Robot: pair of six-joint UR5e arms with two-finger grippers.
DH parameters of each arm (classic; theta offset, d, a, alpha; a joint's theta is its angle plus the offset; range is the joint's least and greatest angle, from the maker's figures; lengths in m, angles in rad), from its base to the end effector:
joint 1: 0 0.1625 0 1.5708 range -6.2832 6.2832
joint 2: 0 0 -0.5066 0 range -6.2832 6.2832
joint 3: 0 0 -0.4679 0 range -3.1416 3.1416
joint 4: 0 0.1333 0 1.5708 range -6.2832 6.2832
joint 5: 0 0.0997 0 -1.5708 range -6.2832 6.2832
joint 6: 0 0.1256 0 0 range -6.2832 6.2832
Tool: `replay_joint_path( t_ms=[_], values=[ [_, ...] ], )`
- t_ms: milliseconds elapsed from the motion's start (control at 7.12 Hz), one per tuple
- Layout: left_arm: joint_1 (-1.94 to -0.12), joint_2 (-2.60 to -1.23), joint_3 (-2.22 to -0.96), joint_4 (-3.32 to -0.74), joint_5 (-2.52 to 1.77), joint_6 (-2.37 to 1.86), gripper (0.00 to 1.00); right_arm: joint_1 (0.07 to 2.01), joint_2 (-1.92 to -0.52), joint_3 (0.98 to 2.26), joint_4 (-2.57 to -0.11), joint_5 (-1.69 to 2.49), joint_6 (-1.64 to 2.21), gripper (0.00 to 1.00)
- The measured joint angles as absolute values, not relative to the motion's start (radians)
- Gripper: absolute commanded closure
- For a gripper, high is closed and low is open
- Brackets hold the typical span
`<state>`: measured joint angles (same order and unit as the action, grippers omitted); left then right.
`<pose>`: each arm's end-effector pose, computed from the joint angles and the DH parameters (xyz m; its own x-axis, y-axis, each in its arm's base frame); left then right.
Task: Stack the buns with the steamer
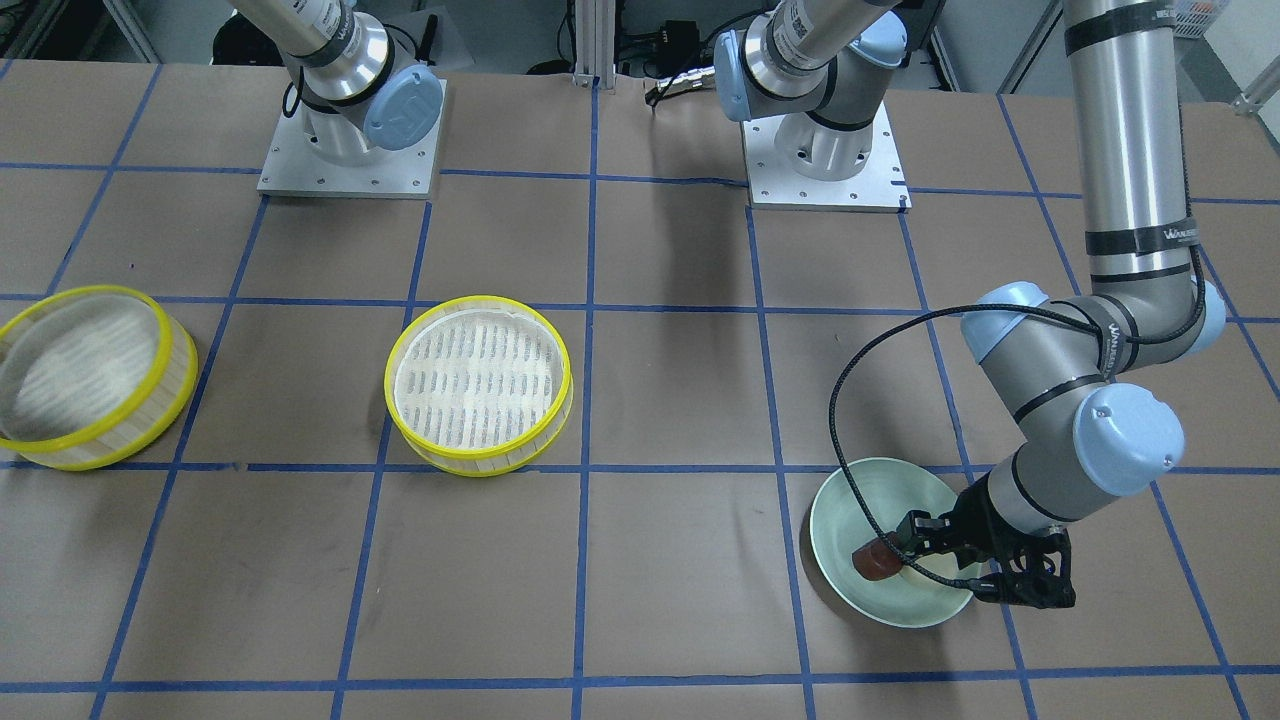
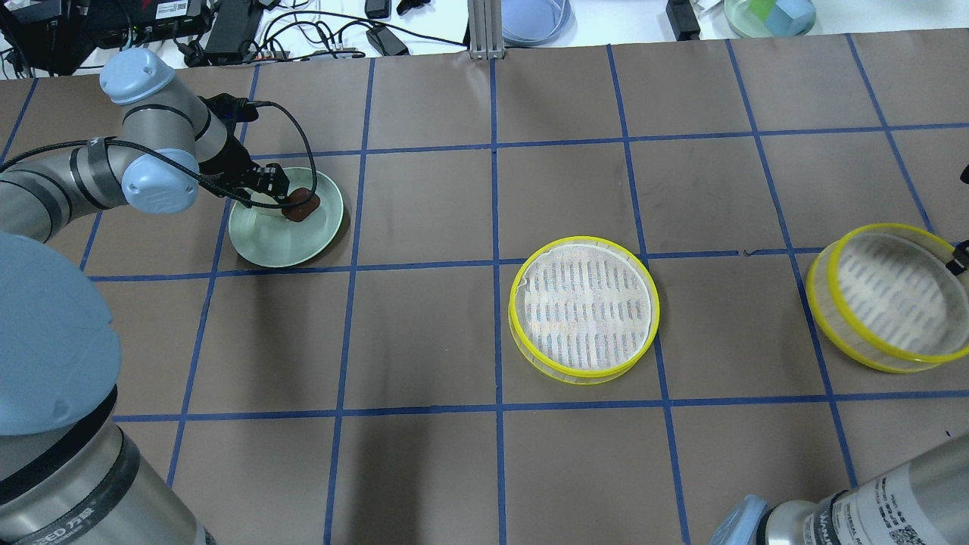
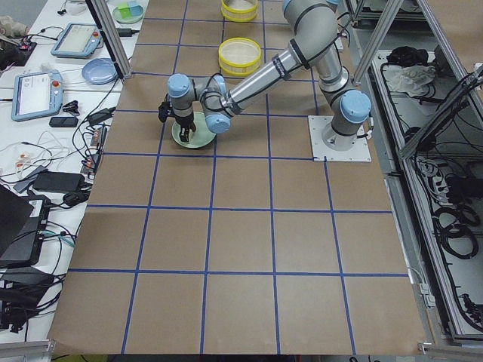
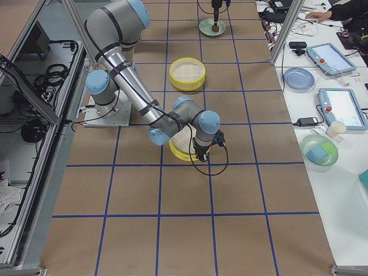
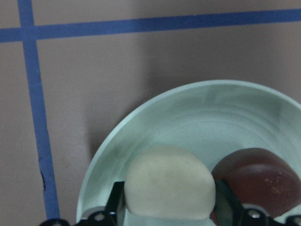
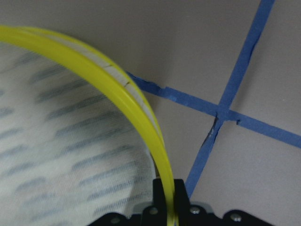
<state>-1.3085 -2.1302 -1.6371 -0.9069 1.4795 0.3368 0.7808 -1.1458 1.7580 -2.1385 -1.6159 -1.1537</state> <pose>0.0553 -0.7643 0.1967 -0.9942 0.0784 0.0734 0.0736 0.9951 -0.0661 -0.3973 -0.5734 0.2254 -0.9342 -0.3560 -0.0224 -0.3567 0.9324 0.0592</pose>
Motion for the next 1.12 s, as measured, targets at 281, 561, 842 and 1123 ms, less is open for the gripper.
replay_joint_path(
  t_ms=[281, 561, 842, 1123],
  values=[
    [-1.308, -2.130, -1.636, -0.907, 1.482, 0.337, 1.00, 0.781, -1.151, 1.757, -2.135, -1.618, -1.164, 1.00],
    [-1.309, -2.125, -1.634, -0.907, 1.484, 0.337, 1.00, 0.787, -1.191, 1.748, -2.110, -1.635, -1.142, 1.00],
    [-1.323, -2.098, -1.628, -0.926, 1.507, 0.330, 1.00, 0.824, -1.301, 1.734, -1.994, -1.662, -1.054, 1.00],
    [-1.437, -2.023, -1.603, -1.019, 1.602, 0.218, 1.00, 0.898, -1.407, 1.683, -1.824, -1.673, -0.931, 1.00]
  ],
)
